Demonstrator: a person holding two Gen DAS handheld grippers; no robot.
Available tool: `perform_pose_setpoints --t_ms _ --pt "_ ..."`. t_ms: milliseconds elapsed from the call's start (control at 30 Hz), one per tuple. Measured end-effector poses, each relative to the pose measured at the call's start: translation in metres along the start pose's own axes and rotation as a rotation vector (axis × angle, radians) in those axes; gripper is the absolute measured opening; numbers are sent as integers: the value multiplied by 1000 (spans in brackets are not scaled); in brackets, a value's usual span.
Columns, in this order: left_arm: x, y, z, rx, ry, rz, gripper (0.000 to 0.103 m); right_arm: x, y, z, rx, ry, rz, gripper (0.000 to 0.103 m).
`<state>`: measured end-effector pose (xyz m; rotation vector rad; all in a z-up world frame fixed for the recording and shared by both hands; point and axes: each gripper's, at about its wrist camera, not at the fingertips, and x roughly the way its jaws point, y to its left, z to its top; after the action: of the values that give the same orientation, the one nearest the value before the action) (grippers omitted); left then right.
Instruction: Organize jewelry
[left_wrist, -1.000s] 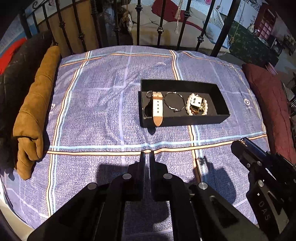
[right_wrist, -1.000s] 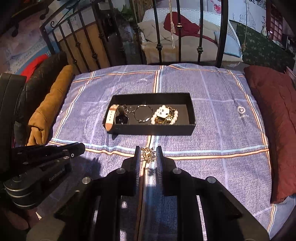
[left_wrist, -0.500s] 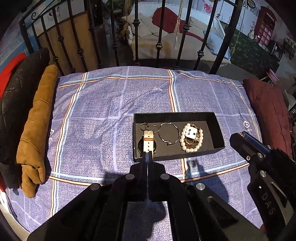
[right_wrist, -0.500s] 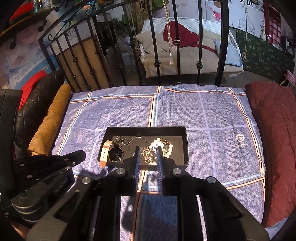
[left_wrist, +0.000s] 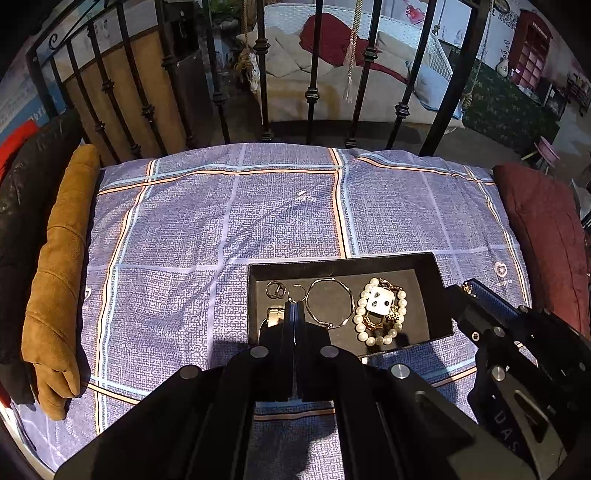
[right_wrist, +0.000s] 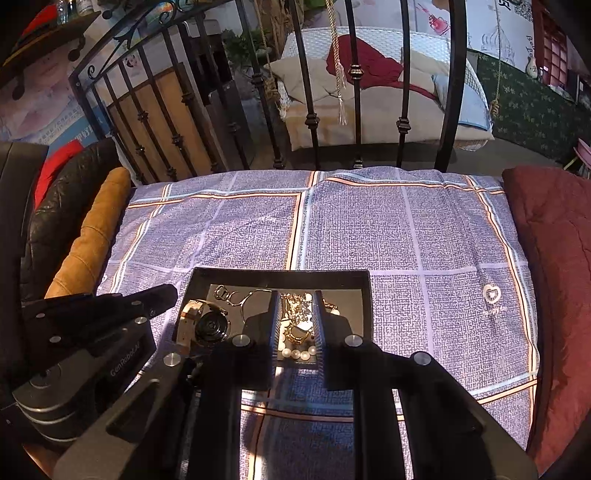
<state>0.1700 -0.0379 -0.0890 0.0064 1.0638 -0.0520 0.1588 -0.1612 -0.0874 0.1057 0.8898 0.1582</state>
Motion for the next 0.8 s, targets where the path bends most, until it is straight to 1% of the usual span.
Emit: perform_pose_setpoints --t_ms 133,233,267,300,333,367,400,433,467,500,567,667,800 --pt "6 -1 4 -8 6 -4 0 8 -2 2 -4 13 0 18" --pt "9 -1 7 -7 6 6 0 15 -2 3 -14 27 0 18" --pt "10 -1 8 -4 6 15 2 17 -2 4 -17 35 -4 18" --pt "11 -2 9 3 5 21 15 19 -2 4 -17 43 -3 19" --pt "11 -2 9 10 5 30 32 22 -2 4 -16 57 -9 29" --pt "12 -1 9 8 2 89 63 23 -3 4 -12 58 -13 39" --pt "11 1 10 -1 -8 159 80 24 -5 5 -5 55 -41 44" --pt "10 6 10 -14 -26 189 85 25 -9 5 5 54 -38 56" --pt "9 12 10 -32 -32 188 92 25 -13 6 21 56 -31 71" --pt "10 19 10 -55 -24 173 97 25 -18 7 34 53 -43 76" --pt "9 27 10 -78 -17 152 96 23 -20 9 24 46 -61 79" --pt "6 29 7 -54 -15 157 96 19 -18 9 -17 57 -127 87" --pt "-2 29 -1 -32 -1 159 96 11 -11 2 -56 98 -154 88"
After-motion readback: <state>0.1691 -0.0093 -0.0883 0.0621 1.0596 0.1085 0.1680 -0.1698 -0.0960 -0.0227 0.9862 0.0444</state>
